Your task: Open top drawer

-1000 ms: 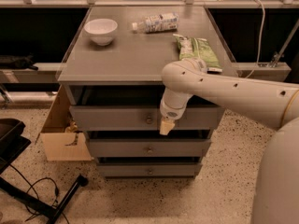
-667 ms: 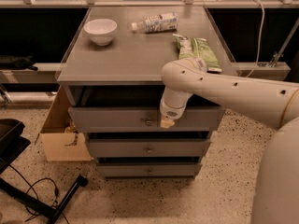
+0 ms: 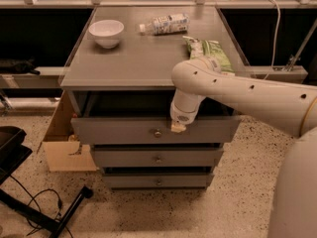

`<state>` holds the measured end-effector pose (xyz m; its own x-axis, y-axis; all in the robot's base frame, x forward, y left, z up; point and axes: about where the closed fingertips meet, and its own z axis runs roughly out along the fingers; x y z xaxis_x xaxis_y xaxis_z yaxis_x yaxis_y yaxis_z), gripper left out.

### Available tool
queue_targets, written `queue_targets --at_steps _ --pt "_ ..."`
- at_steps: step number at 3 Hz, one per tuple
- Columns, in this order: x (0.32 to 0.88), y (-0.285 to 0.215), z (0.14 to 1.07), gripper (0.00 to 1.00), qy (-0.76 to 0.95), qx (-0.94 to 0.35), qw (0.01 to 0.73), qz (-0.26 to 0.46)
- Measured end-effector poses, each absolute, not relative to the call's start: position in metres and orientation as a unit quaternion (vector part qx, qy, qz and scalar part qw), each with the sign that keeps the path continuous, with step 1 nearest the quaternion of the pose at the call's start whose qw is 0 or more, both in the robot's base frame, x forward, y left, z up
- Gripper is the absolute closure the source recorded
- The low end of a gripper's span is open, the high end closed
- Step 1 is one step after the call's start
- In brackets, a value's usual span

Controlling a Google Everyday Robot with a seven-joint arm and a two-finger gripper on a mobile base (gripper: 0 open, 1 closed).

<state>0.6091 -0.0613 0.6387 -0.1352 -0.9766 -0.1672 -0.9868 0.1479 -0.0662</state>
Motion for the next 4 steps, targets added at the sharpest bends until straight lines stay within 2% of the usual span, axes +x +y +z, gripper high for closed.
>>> queue_targets --at_steps 4 --pt "0.588 -0.071 0.651 1.0 0.748 -0.659 0.071 0.042"
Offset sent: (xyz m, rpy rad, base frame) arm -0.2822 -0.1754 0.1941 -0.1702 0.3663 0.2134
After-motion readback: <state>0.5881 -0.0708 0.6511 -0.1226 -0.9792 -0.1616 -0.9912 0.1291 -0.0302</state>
